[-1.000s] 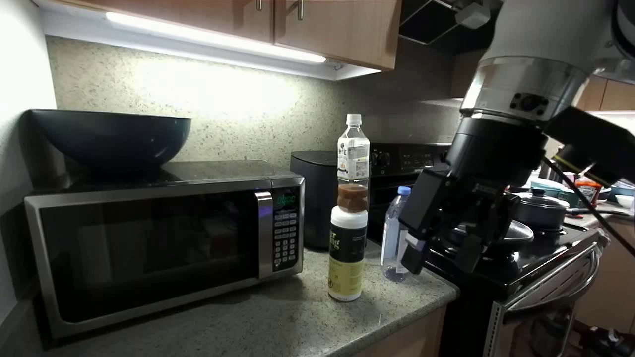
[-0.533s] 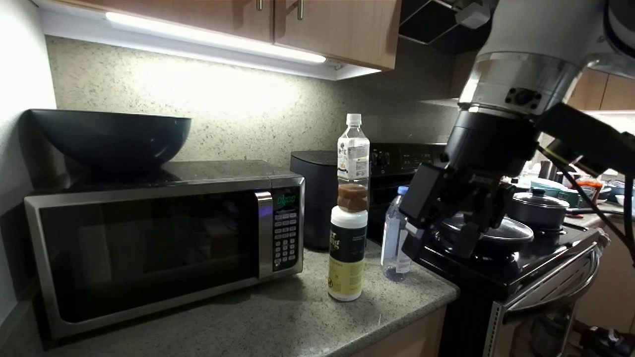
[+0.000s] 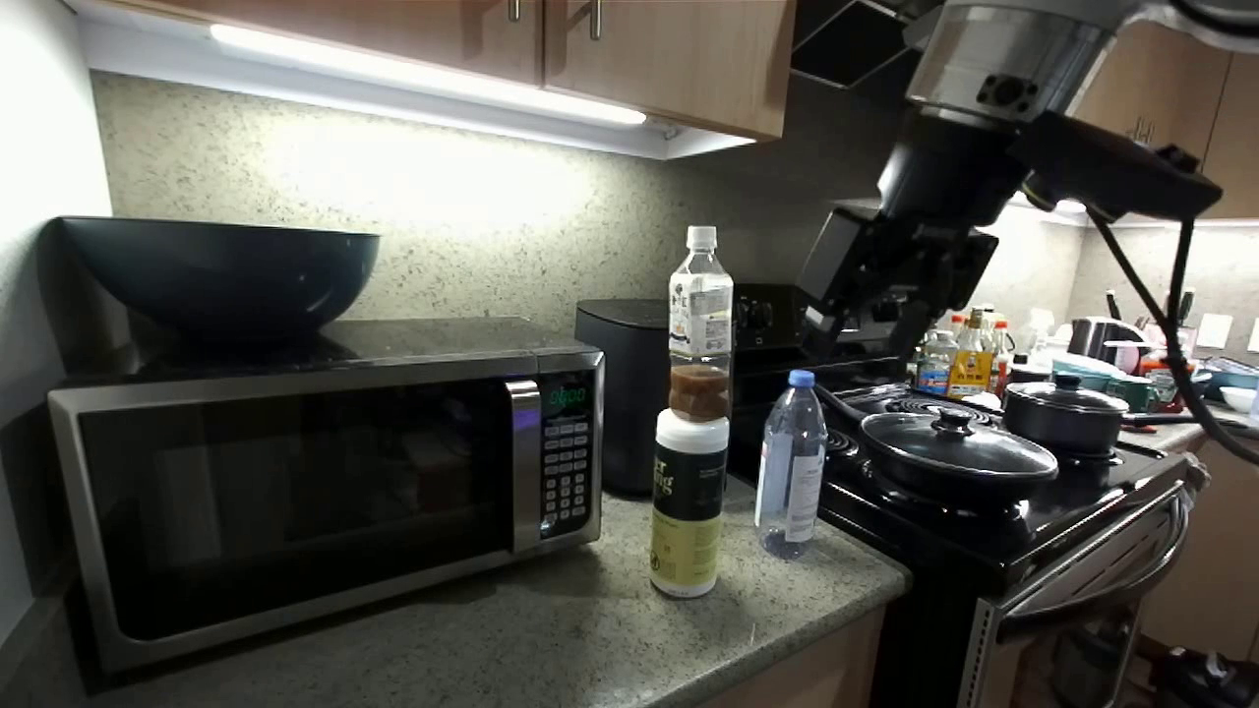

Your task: Put the bottle on top of the microwave

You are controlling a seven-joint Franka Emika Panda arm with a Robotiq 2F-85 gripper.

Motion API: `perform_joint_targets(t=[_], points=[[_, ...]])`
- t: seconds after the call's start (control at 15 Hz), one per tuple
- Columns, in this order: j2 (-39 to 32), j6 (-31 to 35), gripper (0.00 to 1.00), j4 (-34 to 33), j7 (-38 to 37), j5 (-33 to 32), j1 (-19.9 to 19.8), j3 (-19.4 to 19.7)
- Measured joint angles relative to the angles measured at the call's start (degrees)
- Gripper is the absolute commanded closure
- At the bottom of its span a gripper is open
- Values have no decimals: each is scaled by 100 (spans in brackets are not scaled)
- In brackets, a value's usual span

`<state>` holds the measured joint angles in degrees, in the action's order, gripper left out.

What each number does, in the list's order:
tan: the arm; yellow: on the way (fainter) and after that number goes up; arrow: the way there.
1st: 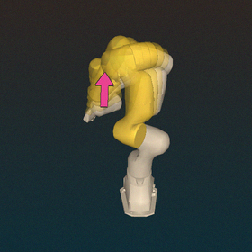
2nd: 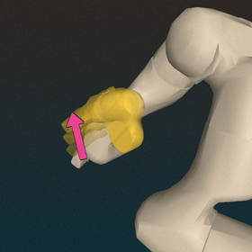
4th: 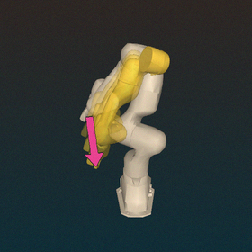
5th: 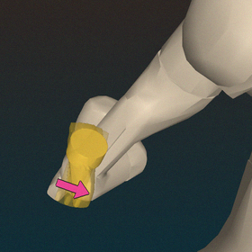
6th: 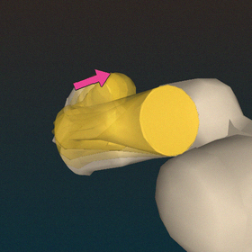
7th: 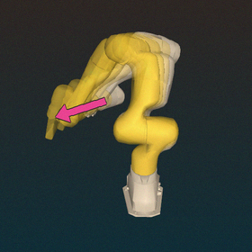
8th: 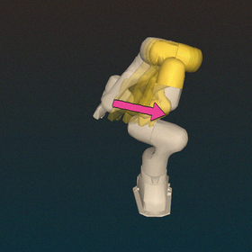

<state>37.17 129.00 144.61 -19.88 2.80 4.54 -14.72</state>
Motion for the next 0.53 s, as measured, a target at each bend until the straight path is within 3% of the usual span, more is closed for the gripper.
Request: perform_joint_targets(t=[0.53], points=[[-2,-9,0,-255,0,-257,-81,-24]])
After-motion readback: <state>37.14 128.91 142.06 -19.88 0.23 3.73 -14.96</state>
